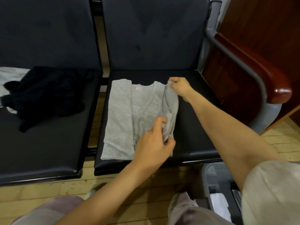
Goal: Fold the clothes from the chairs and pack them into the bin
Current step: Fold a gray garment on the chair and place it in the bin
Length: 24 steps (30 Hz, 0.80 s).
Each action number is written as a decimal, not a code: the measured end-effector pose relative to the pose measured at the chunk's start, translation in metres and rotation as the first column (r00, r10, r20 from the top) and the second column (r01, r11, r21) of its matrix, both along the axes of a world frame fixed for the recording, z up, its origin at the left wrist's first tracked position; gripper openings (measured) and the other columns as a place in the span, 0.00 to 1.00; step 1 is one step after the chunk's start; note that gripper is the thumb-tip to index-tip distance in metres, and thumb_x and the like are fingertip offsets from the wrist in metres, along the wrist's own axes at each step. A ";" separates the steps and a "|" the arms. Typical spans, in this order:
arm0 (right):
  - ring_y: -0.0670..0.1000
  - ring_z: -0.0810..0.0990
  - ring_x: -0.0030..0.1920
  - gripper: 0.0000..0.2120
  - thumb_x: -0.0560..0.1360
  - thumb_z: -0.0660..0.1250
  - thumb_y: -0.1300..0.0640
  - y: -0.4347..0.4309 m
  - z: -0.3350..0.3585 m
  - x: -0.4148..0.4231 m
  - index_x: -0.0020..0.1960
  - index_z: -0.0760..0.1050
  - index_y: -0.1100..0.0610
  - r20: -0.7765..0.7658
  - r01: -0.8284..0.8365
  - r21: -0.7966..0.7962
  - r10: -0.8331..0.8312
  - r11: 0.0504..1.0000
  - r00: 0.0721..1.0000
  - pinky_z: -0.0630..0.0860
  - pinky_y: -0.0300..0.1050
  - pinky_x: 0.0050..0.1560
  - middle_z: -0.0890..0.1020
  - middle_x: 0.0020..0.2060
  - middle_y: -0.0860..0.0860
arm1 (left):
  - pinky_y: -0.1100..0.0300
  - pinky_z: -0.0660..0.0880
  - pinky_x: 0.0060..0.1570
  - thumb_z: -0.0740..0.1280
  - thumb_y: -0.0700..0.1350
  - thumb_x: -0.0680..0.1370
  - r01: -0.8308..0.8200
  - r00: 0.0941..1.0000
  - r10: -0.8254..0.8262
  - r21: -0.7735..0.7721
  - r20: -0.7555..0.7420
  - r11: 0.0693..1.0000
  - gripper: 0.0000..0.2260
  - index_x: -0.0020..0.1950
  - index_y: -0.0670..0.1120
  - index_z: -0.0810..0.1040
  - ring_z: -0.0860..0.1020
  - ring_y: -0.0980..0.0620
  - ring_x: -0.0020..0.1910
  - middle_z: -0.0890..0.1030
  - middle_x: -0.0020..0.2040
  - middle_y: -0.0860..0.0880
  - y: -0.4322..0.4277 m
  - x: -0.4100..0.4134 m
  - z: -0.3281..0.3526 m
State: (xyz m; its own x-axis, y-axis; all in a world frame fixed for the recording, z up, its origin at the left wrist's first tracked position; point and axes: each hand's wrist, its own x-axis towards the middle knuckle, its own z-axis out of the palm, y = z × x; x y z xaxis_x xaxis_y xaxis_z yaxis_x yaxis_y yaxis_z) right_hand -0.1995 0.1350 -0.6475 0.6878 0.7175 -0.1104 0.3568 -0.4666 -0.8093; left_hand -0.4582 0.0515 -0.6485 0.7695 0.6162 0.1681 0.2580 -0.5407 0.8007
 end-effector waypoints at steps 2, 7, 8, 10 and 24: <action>0.48 0.74 0.51 0.10 0.78 0.62 0.60 0.025 0.006 -0.024 0.56 0.78 0.53 0.042 -0.072 0.003 0.071 0.997 0.997 0.73 0.40 0.51 0.75 0.49 0.47 | 0.56 0.75 0.33 0.65 0.45 0.77 -0.014 0.999 0.013 -0.025 -0.043 1.000 0.22 0.66 0.55 0.59 0.75 0.54 0.31 0.74 0.36 0.52 0.011 -0.019 0.000; 0.55 0.72 0.64 0.16 0.82 0.56 0.57 0.062 -0.002 -0.091 0.64 0.75 0.62 0.145 -0.383 -0.277 0.432 0.882 0.890 0.66 0.42 0.61 0.75 0.63 0.56 | 0.59 0.75 0.49 0.66 0.52 0.77 0.028 0.892 0.024 0.110 -0.451 0.994 0.34 0.76 0.56 0.49 0.77 0.52 0.50 0.77 0.55 0.50 0.036 -0.051 -0.005; 0.56 0.73 0.64 0.16 0.82 0.55 0.58 0.062 -0.008 -0.097 0.63 0.75 0.62 0.165 -0.408 -0.301 0.469 0.862 0.868 0.66 0.43 0.61 0.76 0.63 0.56 | 0.60 0.71 0.52 0.65 0.55 0.77 0.056 0.862 0.007 0.108 -0.507 0.993 0.31 0.76 0.54 0.54 0.74 0.51 0.56 0.75 0.59 0.50 0.036 -0.054 -0.006; 0.59 0.73 0.63 0.15 0.82 0.56 0.60 0.055 -0.018 -0.102 0.64 0.74 0.65 0.219 -0.408 -0.241 0.459 0.881 0.861 0.68 0.45 0.62 0.76 0.63 0.60 | 0.58 0.68 0.57 0.63 0.59 0.78 0.078 0.846 0.003 0.129 -0.533 0.989 0.26 0.73 0.52 0.61 0.70 0.50 0.61 0.71 0.63 0.49 0.034 -0.056 -0.007; 0.55 0.68 0.67 0.18 0.81 0.60 0.56 0.005 -0.037 -0.091 0.69 0.70 0.59 0.465 -0.351 -0.277 0.445 0.894 0.766 0.65 0.46 0.66 0.71 0.68 0.55 | 0.54 0.52 0.70 0.55 0.47 0.83 0.126 0.895 0.061 0.382 -0.442 0.916 0.16 0.69 0.49 0.72 0.52 0.50 0.75 0.56 0.76 0.51 0.045 -0.065 -0.016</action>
State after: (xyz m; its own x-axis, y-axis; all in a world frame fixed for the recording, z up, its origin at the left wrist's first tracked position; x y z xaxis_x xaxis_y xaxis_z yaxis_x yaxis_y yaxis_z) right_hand -0.2901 0.1401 -0.6849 0.3343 0.9421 0.0280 0.8732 -0.2984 -0.3853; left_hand -0.5234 0.0968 -0.6643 0.8384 0.5441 0.0316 0.5051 -0.7976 0.3296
